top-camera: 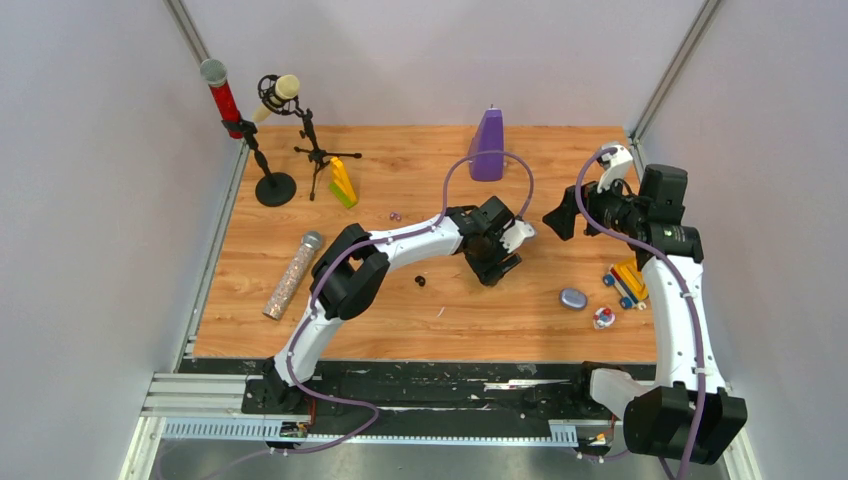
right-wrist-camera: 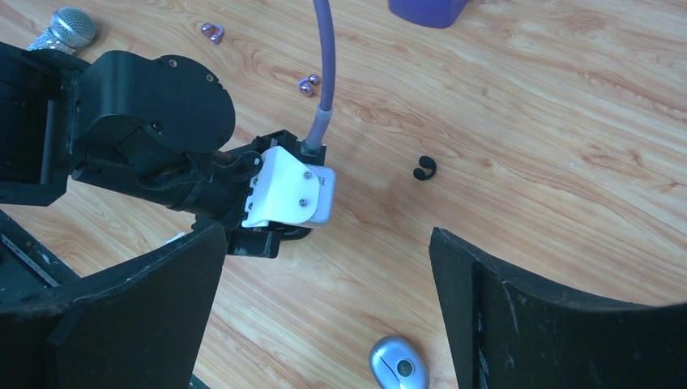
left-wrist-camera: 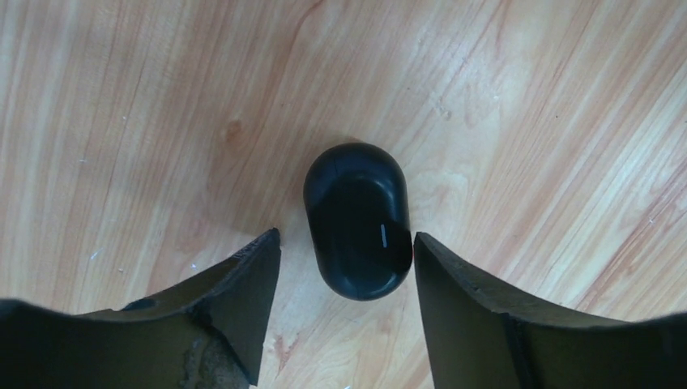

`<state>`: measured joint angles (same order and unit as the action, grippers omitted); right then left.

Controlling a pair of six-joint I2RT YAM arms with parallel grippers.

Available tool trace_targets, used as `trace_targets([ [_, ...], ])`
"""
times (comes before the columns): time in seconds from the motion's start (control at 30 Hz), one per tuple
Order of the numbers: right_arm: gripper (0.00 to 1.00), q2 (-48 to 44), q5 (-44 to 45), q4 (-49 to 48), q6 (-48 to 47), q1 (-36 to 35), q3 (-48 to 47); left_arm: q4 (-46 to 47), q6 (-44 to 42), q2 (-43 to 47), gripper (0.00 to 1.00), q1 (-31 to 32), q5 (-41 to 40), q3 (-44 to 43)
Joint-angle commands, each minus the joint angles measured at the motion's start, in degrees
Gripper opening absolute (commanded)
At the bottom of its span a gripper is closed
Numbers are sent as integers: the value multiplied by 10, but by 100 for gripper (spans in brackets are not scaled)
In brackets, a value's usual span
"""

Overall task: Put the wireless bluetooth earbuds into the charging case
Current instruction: Pick up the charging case at the center of the board.

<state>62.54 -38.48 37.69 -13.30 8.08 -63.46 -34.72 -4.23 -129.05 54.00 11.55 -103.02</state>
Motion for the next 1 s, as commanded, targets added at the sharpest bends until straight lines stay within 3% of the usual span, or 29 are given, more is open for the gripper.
trace_targets([
  [0.0,100,-6,-45,-14,-1,1,9,6,-5,11,67,2,-5,2],
  [0.2,100,10,-86,-14,3,2,13,13,-20,22,45,3,1,16],
  [0.27,100,14,-100,-14,6,2,13,15,-27,32,43,3,3,21],
  [0.43,100,28,-150,-15,13,2,15,19,-58,89,44,2,-14,43],
  [0.7,100,80,-280,-22,42,2,11,72,-128,294,47,-5,-45,141],
  [0.97,87,206,-456,-34,106,-13,-34,62,-136,384,48,-5,-52,149],
])
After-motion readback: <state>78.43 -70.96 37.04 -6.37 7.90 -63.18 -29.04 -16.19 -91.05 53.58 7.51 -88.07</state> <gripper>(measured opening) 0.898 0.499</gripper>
